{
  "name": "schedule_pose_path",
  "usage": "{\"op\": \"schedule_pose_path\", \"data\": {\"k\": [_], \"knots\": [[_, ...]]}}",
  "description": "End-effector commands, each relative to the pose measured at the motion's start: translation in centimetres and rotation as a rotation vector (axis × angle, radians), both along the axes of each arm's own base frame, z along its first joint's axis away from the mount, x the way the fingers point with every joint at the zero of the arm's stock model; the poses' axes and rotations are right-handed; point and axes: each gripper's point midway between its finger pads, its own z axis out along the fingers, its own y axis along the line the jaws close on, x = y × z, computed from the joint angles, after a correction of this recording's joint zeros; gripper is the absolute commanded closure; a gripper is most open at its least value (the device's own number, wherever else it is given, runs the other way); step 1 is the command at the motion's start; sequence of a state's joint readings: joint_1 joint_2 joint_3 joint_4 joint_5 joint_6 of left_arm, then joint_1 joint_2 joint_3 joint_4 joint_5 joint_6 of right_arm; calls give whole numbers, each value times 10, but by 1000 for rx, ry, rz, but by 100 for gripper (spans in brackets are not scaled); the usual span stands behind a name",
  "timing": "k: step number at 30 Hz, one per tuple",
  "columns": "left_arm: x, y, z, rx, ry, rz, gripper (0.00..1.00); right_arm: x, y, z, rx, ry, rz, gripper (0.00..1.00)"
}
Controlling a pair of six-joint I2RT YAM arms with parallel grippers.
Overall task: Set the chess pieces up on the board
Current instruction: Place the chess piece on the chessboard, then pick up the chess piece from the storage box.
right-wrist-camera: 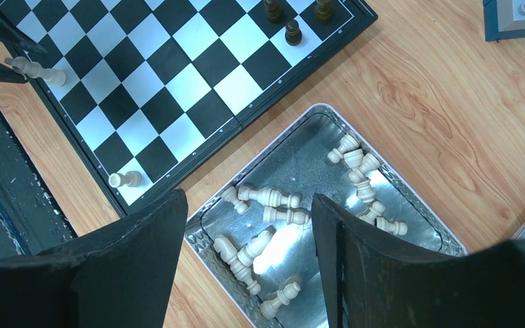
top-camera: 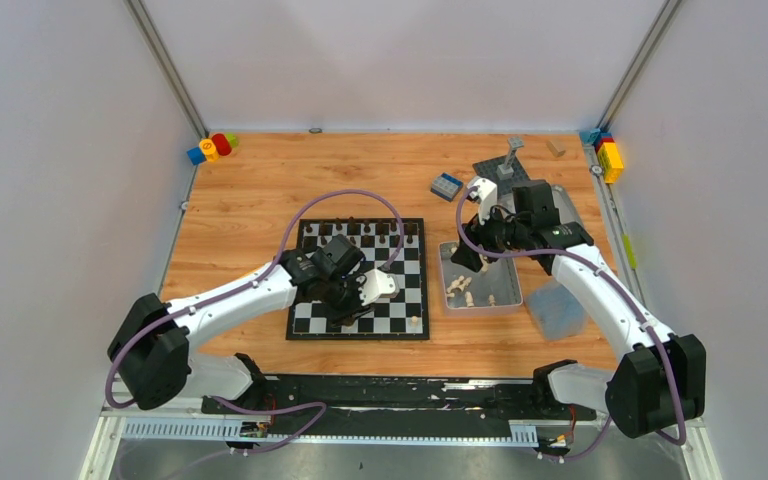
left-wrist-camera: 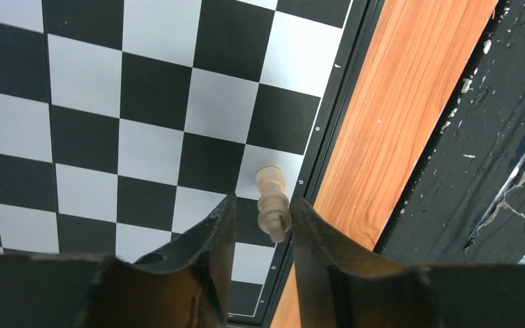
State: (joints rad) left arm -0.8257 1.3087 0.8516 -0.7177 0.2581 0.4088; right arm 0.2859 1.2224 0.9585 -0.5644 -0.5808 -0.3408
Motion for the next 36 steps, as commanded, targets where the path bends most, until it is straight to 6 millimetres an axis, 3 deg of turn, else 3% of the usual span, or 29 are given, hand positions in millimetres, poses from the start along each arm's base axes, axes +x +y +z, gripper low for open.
{"op": "schedule_pose_path", "data": {"k": [1, 7, 10, 14, 18, 30, 36], "knots": [[7, -5, 11, -26, -56, -5, 47, 3, -3, 8, -3, -52, -4, 32], [24, -5, 46, -78, -190, 28, 10, 14, -16, -1, -57, -48, -71, 33], [35, -4, 75, -122, -286, 55, 2, 30, -33, -12, -129, -32, -164, 33], [43, -7, 106, -198, -346, 90, 0, 41, -44, -38, -208, 26, -217, 34], [49, -7, 122, -250, -332, 134, 0, 50, -55, -62, -293, 68, -243, 36], [58, -2, 127, -268, -329, 178, 0, 72, -63, -94, -413, 82, -188, 47], [59, 0, 125, -259, -333, 182, 0, 63, -69, -103, -451, 110, -181, 52]]}}
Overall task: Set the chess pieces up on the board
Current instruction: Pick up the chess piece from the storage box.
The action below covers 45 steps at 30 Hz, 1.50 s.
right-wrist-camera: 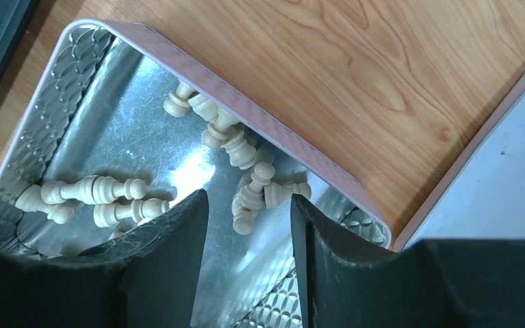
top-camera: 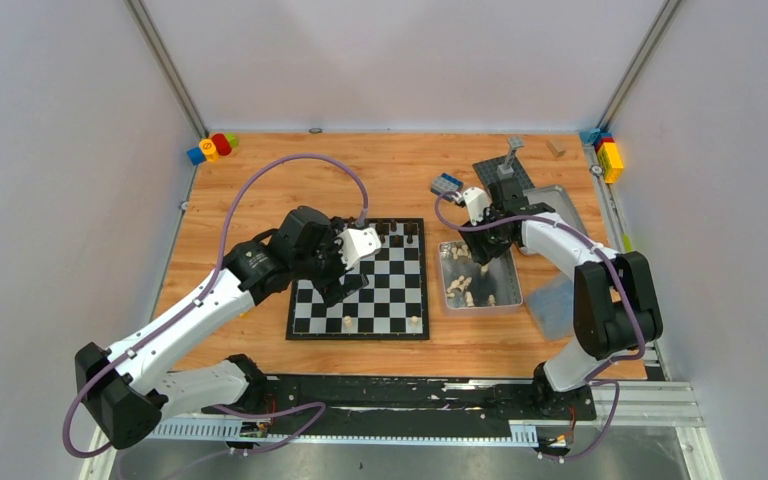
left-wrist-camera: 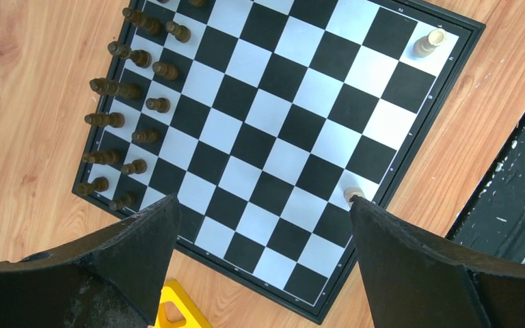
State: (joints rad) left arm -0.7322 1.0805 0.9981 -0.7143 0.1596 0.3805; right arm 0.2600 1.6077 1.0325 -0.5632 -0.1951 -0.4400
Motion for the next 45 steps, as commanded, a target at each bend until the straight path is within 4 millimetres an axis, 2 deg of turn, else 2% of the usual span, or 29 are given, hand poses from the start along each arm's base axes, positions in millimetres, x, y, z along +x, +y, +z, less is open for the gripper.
{"op": "schedule_pose_path", "data": {"k": [1, 7, 13, 16, 19, 24, 28, 34, 40, 45], "knots": [[5, -5, 15, -43, -25, 5, 0, 7, -7, 7, -34, -41, 9, 52], [6, -6, 13, -39, -22, 3, 0, -9, -10, 2, -36, -13, 12, 56], [6, -6, 13, -38, -19, 7, 0, -15, -8, -10, -33, 33, 15, 62], [5, -5, 12, -36, -16, 10, 0, -14, -9, -13, -41, 42, 12, 68], [5, -5, 11, -35, -15, 10, 0, -14, -9, -12, -36, 41, 9, 79], [7, -5, 12, -33, -19, 15, 0, -15, -3, 6, -3, 32, 17, 94], [10, -4, 15, -32, -34, 28, 0, -24, 15, 35, 77, 27, 63, 100], [26, 5, 15, -18, -64, 111, 0, -46, 52, 76, 130, -12, 190, 100], [46, 25, 18, -29, -69, 234, 0, -62, 87, 95, 159, -22, 297, 100], [65, 58, 24, -76, -57, 388, 0, -79, 122, 97, 214, 19, 397, 100]]}}
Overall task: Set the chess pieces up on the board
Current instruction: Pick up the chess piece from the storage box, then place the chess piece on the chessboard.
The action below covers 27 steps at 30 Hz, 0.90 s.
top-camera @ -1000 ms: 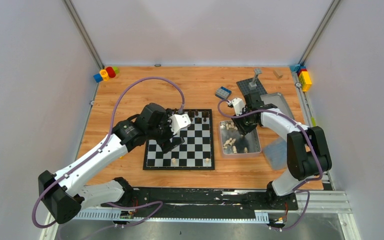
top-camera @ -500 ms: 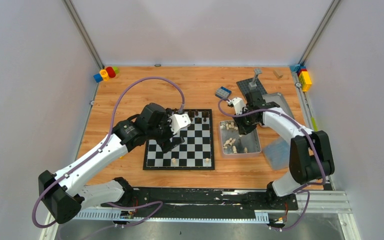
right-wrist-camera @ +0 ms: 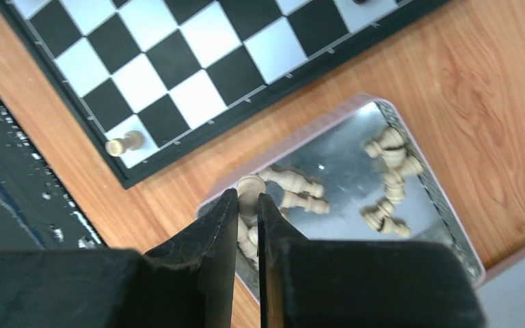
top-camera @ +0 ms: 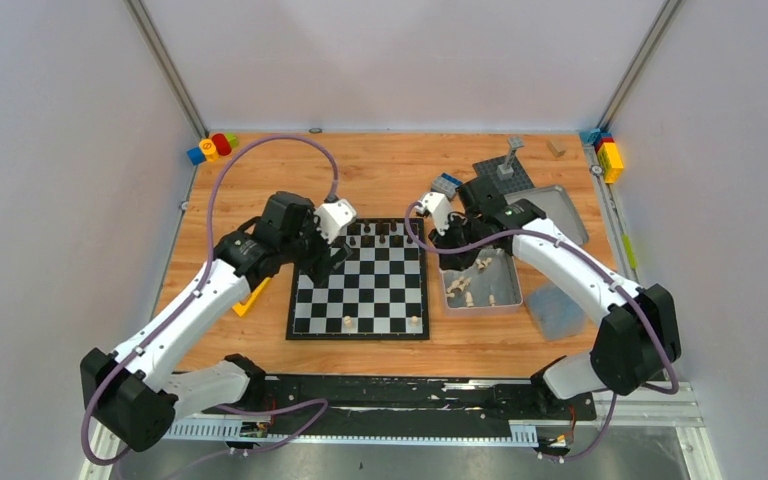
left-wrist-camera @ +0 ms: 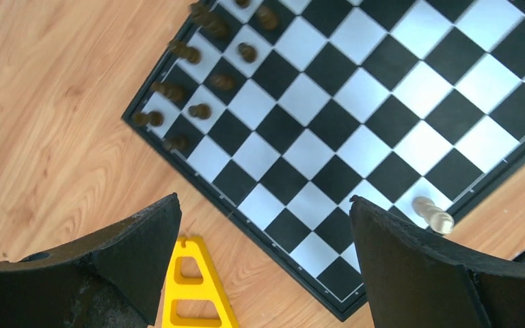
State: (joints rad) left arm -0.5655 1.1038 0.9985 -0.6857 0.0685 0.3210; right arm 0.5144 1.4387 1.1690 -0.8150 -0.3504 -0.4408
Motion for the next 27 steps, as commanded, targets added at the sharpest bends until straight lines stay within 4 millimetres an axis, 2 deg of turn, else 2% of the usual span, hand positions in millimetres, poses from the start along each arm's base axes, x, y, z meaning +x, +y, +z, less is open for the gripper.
{"op": "schedule_pose_path", "data": {"k": [1, 5, 8, 12, 17, 27], "knots": [[24, 18, 29, -97, -61, 137, 0, -14, 36, 12, 63, 31, 92, 100], [36, 51, 37, -129, -79, 275, 0, -35, 64, -2, 32, 56, 198, 100], [43, 74, 42, -149, -89, 369, 0, -42, 74, -20, -21, 75, 241, 100], [45, 90, 49, -173, -107, 427, 0, -49, 83, -36, -63, 96, 279, 99], [46, 91, 55, -199, -118, 426, 0, -53, 90, -49, -96, 108, 297, 99], [46, 88, 52, -204, -108, 409, 0, -52, 90, -68, -148, 106, 294, 98]]}}
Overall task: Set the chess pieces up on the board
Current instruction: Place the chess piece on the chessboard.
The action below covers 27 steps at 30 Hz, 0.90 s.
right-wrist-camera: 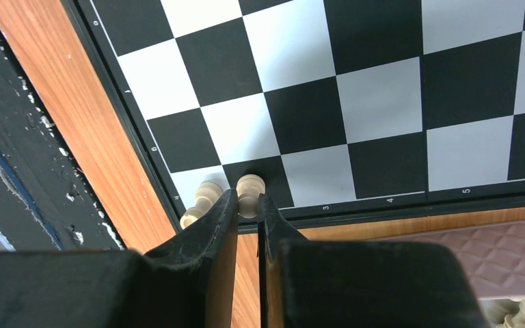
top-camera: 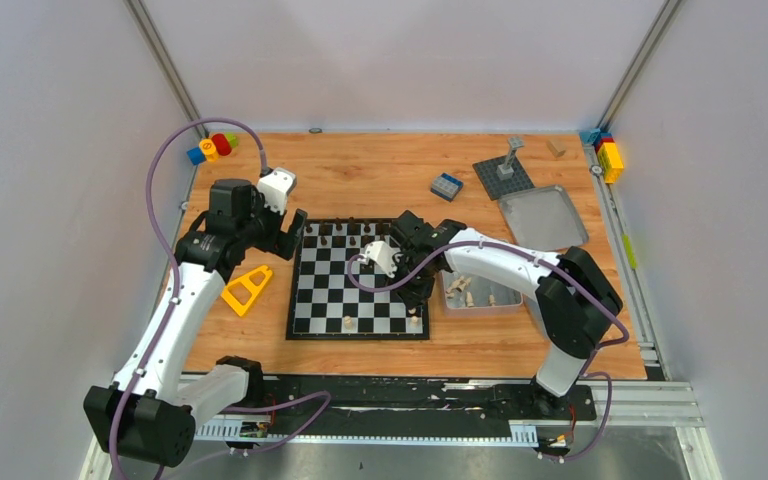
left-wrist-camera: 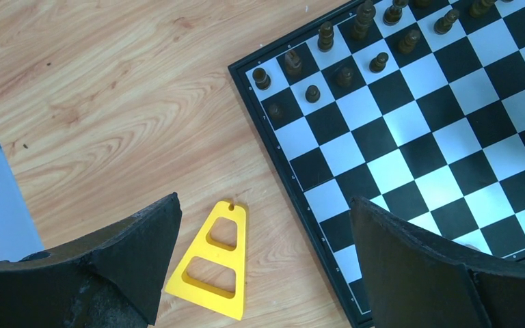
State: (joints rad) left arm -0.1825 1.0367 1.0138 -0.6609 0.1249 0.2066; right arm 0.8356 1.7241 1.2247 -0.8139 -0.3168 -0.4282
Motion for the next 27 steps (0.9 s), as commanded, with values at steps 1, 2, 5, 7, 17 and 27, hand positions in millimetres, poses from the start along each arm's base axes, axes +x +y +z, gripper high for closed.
{"op": "schedule_pose_path", "data": {"k": [1, 2, 5, 7, 17, 27], "knots": [[8, -5, 23, -40, -71, -4, 0, 14, 11, 4, 23, -59, -1, 97], [8, -6, 23, -42, -70, -9, 0, 15, 11, 3, 19, -62, -3, 97], [7, -7, 21, -42, -62, -16, 0, 15, 10, 1, 15, -64, -3, 96], [6, -7, 21, -41, -61, -19, 0, 14, 9, 1, 11, -63, -4, 95], [7, -6, 19, -35, -61, -19, 0, 19, -1, 31, 53, -125, -51, 34], [8, -7, 20, -40, -63, -28, 0, 79, -69, 72, 195, -114, -397, 39]]}}
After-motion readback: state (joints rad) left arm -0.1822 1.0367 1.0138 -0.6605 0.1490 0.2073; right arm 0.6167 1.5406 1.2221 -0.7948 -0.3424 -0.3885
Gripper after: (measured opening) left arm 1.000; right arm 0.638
